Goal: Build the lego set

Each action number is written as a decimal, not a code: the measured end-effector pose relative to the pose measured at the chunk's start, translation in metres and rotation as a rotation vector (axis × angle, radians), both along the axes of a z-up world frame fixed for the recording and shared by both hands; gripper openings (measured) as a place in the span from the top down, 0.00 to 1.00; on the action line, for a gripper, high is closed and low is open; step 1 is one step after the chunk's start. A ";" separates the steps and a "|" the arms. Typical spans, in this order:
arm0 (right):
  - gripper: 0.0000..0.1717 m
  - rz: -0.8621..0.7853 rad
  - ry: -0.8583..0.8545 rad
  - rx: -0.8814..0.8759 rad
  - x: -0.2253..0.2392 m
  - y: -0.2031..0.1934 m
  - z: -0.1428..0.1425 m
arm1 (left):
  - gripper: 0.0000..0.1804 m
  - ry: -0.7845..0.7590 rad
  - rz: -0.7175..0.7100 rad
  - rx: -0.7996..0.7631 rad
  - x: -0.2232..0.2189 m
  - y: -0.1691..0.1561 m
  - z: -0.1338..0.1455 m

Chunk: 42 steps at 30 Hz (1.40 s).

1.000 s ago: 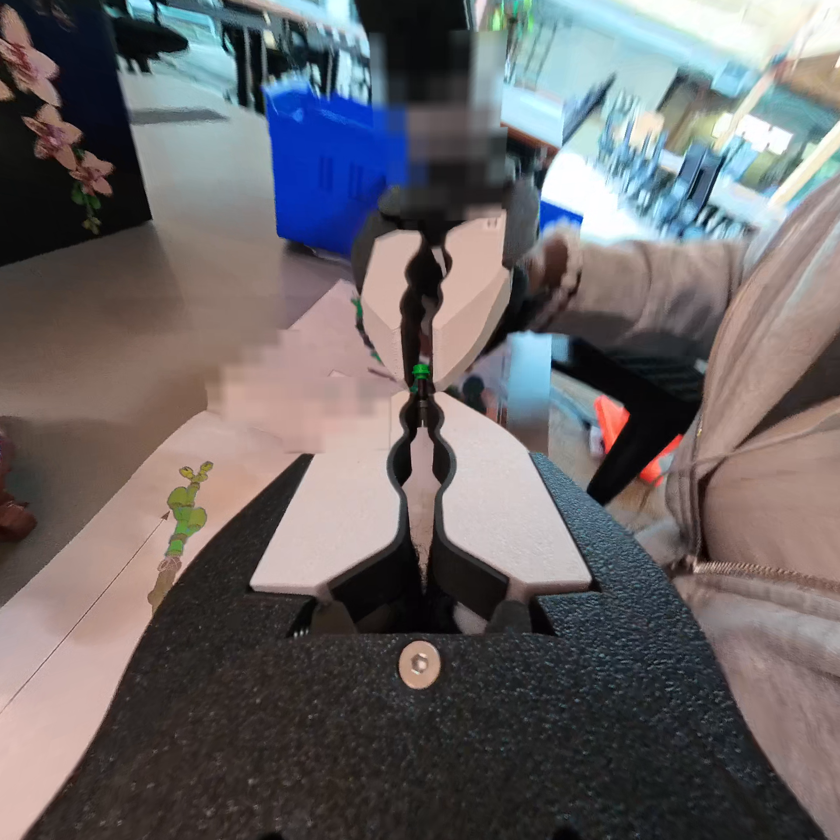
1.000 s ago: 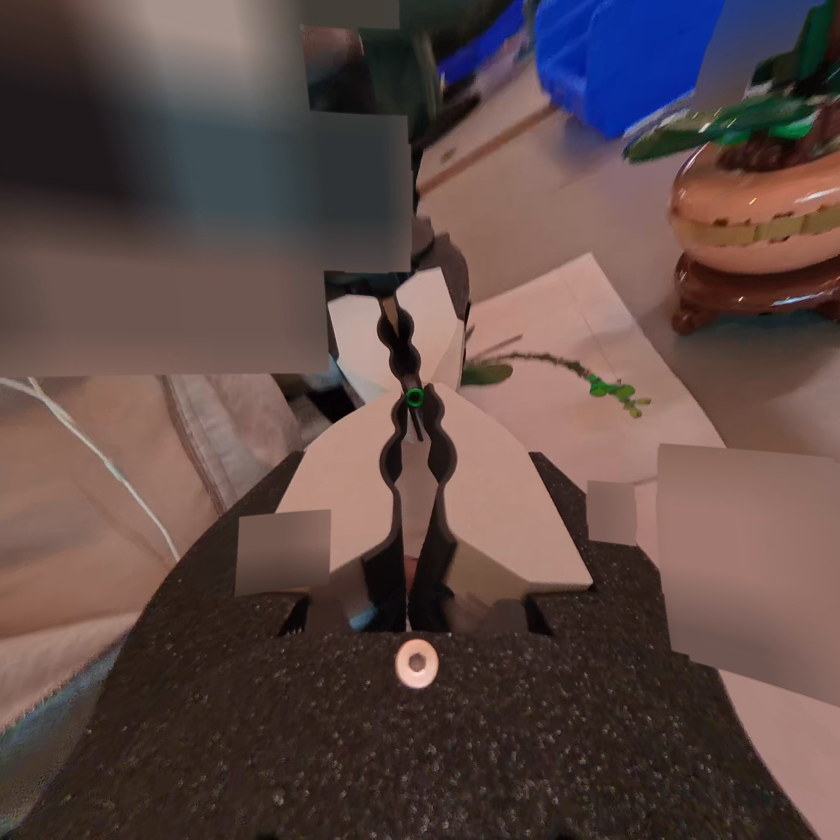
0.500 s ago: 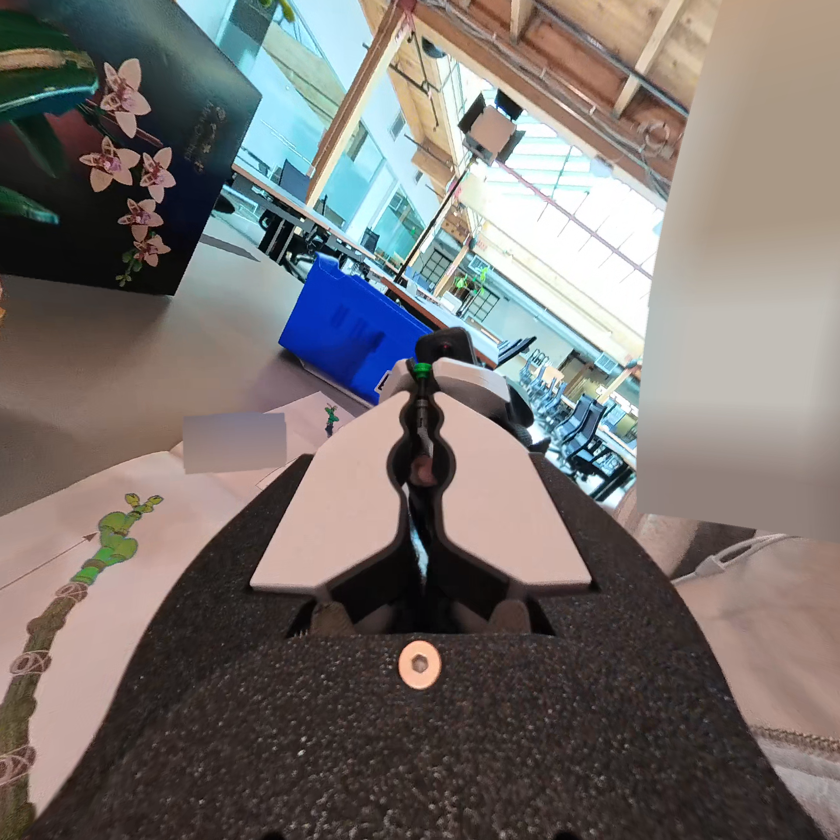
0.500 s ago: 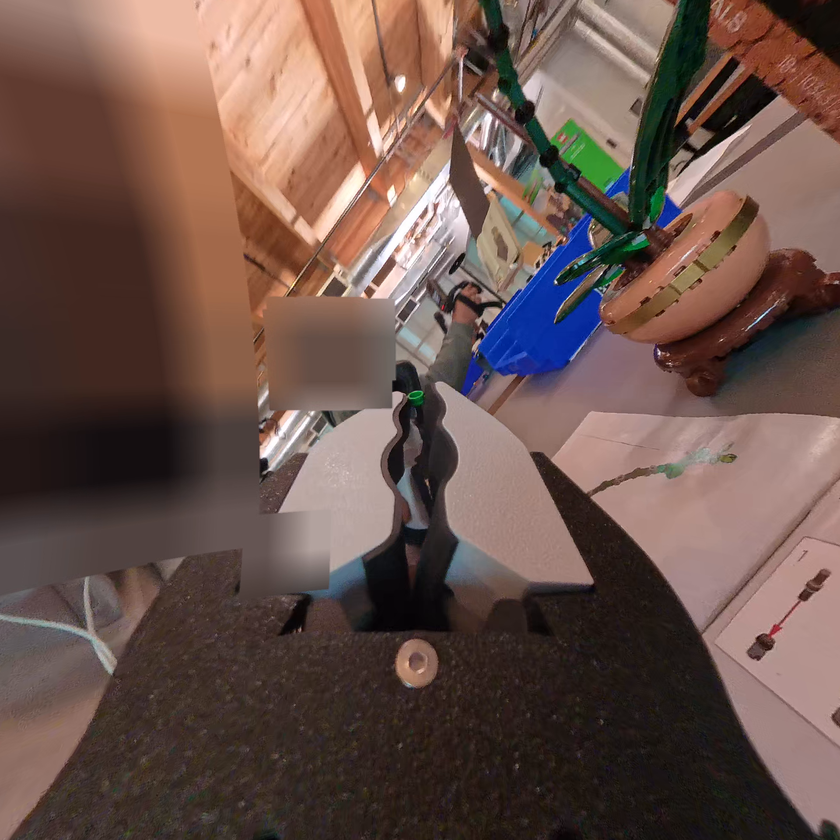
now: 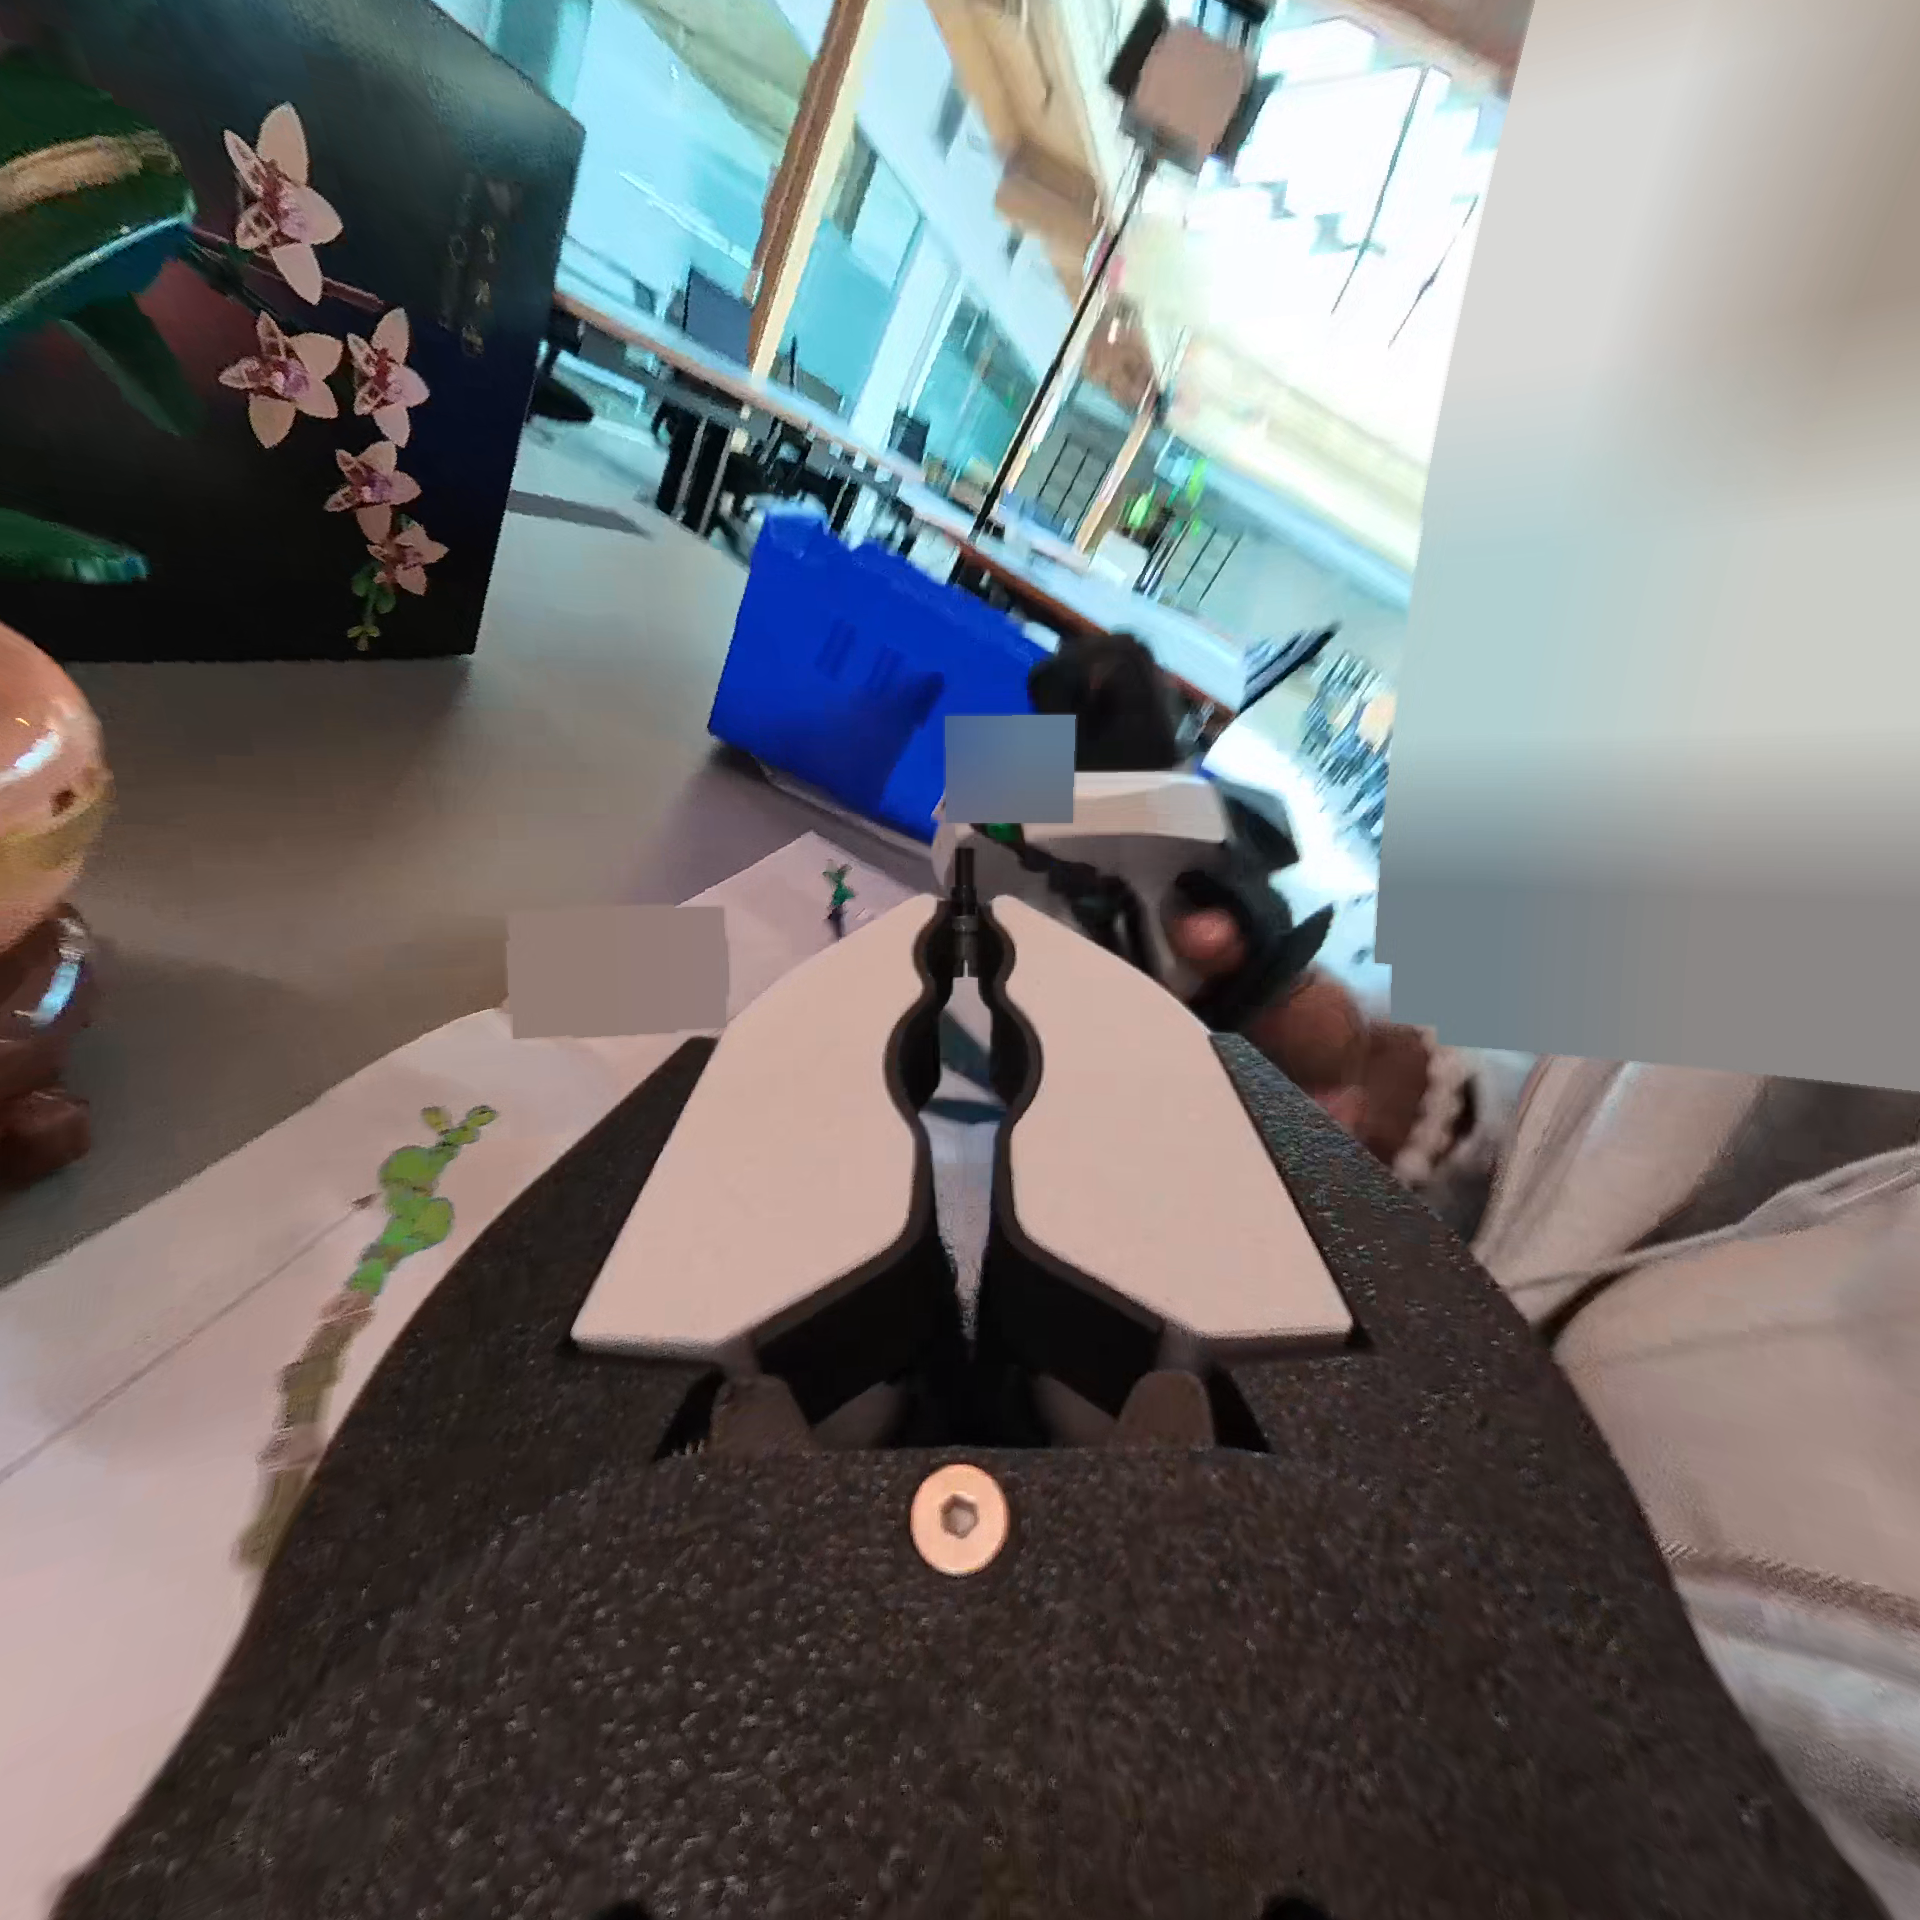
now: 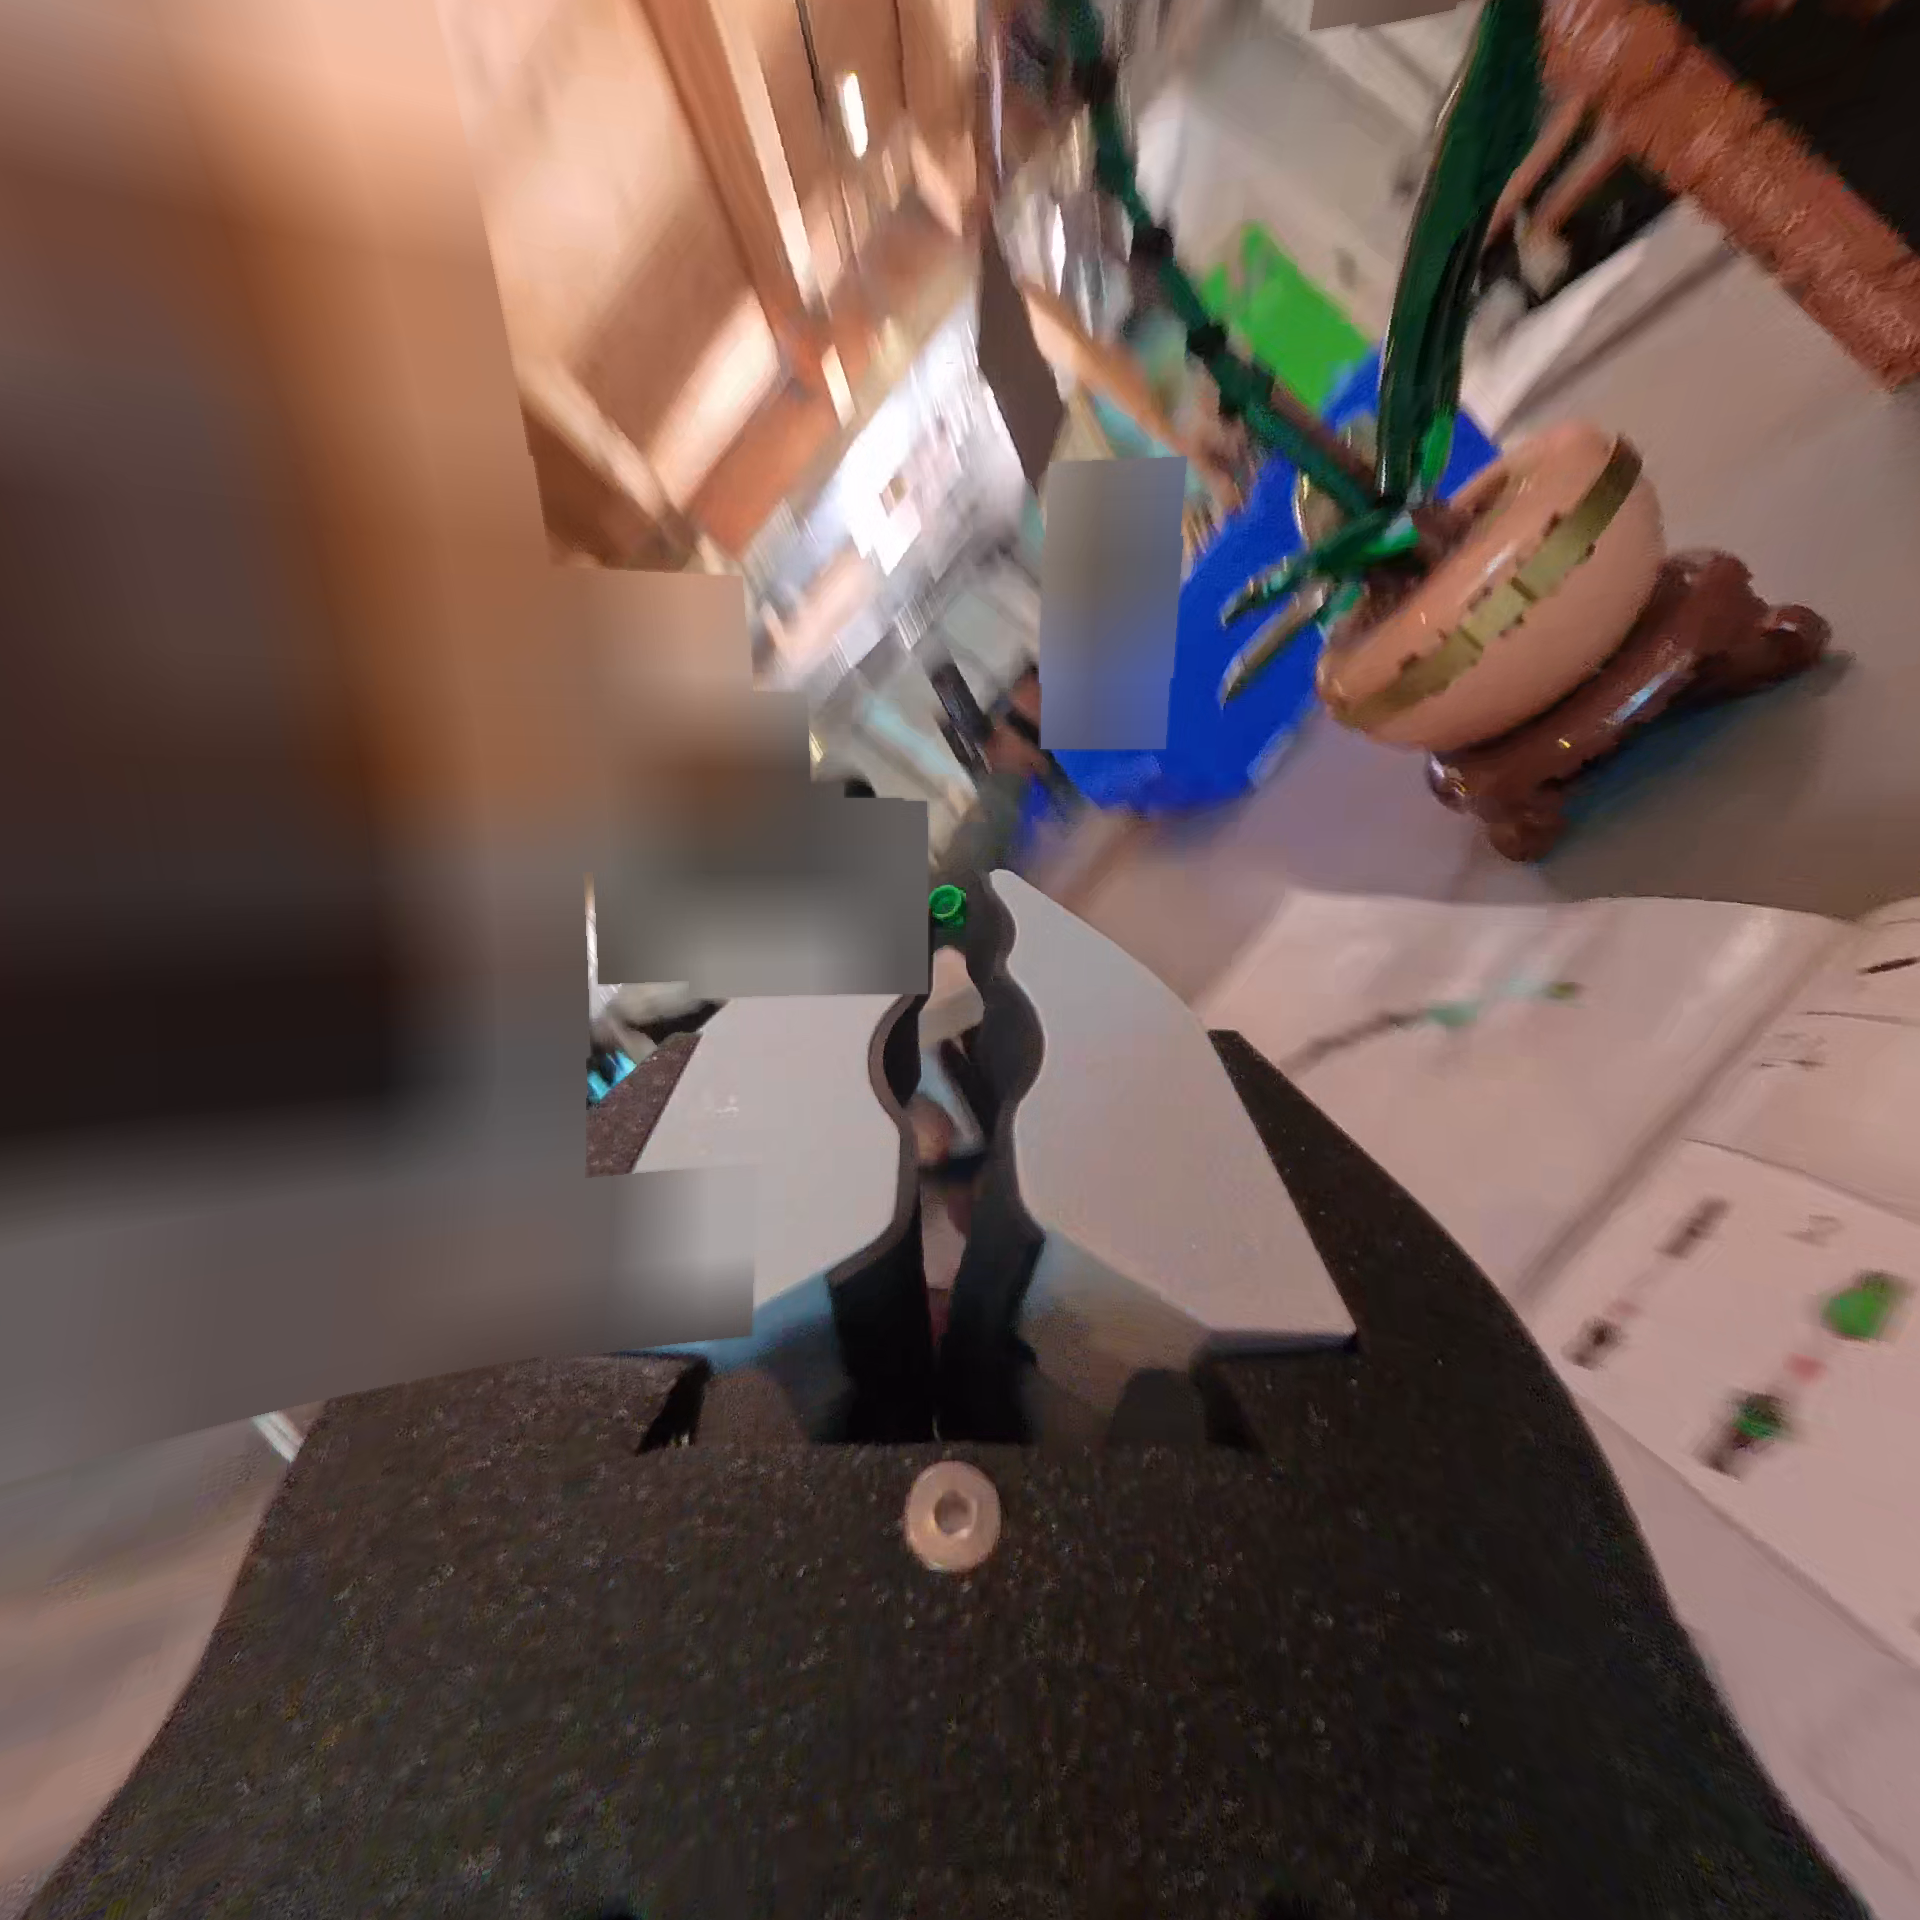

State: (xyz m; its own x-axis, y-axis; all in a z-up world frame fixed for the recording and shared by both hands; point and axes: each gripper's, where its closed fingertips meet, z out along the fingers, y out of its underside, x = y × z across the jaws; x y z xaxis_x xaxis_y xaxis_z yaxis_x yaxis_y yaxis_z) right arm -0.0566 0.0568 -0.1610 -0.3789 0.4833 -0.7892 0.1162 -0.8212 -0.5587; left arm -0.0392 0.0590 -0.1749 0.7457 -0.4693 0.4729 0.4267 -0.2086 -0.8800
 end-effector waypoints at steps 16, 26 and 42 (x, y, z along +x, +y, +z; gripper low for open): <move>0.96 0.476 -0.658 1.598 0.030 0.020 -0.115 | 0.98 0.510 -0.034 -0.249 -0.013 -0.004 -0.053; 0.86 0.500 -0.626 1.568 0.024 0.010 -0.114 | 0.98 0.478 -0.028 -0.245 -0.017 -0.005 -0.050; 0.72 0.455 -0.484 1.341 0.036 -0.008 -0.111 | 0.98 0.462 -0.038 -0.273 -0.016 -0.004 -0.056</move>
State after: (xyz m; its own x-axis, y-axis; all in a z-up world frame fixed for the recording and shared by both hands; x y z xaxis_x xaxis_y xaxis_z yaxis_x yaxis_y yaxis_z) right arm -0.0205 0.0485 -0.2719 -0.5304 0.8466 0.0438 0.6038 0.4136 -0.6814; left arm -0.0549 0.0555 -0.2307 0.8898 -0.4058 0.2086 -0.0041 -0.4643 -0.8857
